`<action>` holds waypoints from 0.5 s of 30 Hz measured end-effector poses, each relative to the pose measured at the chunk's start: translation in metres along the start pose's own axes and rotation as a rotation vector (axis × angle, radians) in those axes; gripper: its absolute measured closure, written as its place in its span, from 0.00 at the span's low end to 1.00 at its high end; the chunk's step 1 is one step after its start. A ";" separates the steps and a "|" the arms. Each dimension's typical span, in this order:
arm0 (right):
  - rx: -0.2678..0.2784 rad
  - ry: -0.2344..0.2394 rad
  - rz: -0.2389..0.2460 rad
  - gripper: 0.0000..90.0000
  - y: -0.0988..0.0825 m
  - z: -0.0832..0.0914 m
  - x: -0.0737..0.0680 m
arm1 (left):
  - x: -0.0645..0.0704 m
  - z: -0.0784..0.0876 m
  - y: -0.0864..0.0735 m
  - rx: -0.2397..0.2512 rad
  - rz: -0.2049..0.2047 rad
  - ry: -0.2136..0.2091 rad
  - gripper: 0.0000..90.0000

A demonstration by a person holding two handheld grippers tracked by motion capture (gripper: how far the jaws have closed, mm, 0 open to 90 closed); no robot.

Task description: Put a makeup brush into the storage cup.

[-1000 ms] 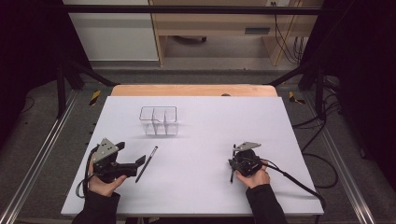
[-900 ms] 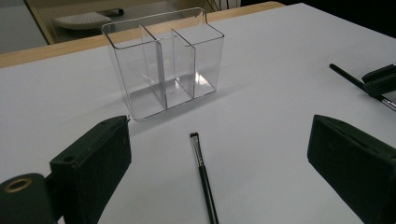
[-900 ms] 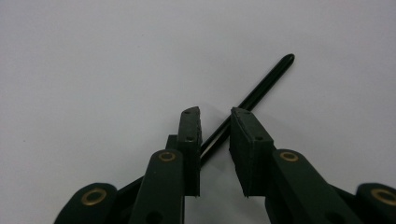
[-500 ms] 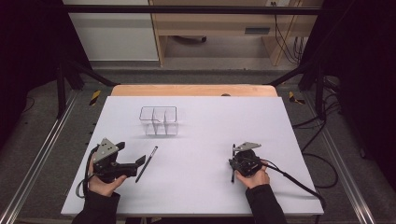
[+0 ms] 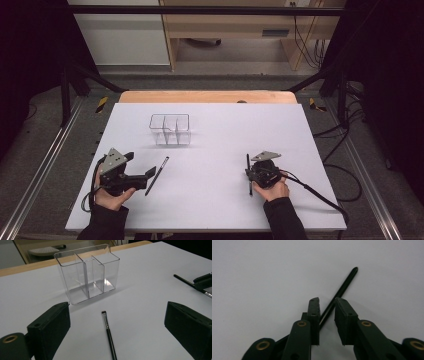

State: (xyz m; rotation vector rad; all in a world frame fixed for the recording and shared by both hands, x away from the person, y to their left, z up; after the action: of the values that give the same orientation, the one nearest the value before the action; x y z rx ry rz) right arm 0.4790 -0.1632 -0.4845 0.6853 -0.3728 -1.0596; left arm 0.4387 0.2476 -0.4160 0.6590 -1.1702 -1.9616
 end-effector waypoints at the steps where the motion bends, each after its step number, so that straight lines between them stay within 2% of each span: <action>1: 0.009 -0.003 -0.014 0.78 0.001 0.000 0.001 | 0.000 0.000 0.000 -0.002 -0.001 0.000 0.06; 6: 0.016 -0.003 -0.047 0.76 0.005 -0.007 0.004 | 0.001 -0.002 -0.001 -0.005 -0.005 -0.005 0.06; 11: 0.006 0.002 -0.054 0.75 0.004 -0.011 0.004 | 0.001 -0.001 0.000 -0.002 -0.005 -0.010 0.06; 15: 0.008 -0.004 -0.053 0.81 0.004 -0.011 0.003 | 0.002 -0.001 0.000 -0.004 -0.009 -0.011 0.06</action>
State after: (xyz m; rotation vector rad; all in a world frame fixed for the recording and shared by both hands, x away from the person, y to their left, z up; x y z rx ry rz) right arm 0.4901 -0.1610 -0.4902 0.7040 -0.3640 -1.1105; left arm 0.4389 0.2457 -0.4169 0.6532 -1.1718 -1.9768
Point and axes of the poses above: each handheld gripper's, and its own axes: z roughly backward along the jaws, y roughly out of its top, x roughly to its right, the point moved 2 cm from there along -z, roughly forward along the jaws, and after that the axes turned 5 degrees about -z, right-handed, at the moved point
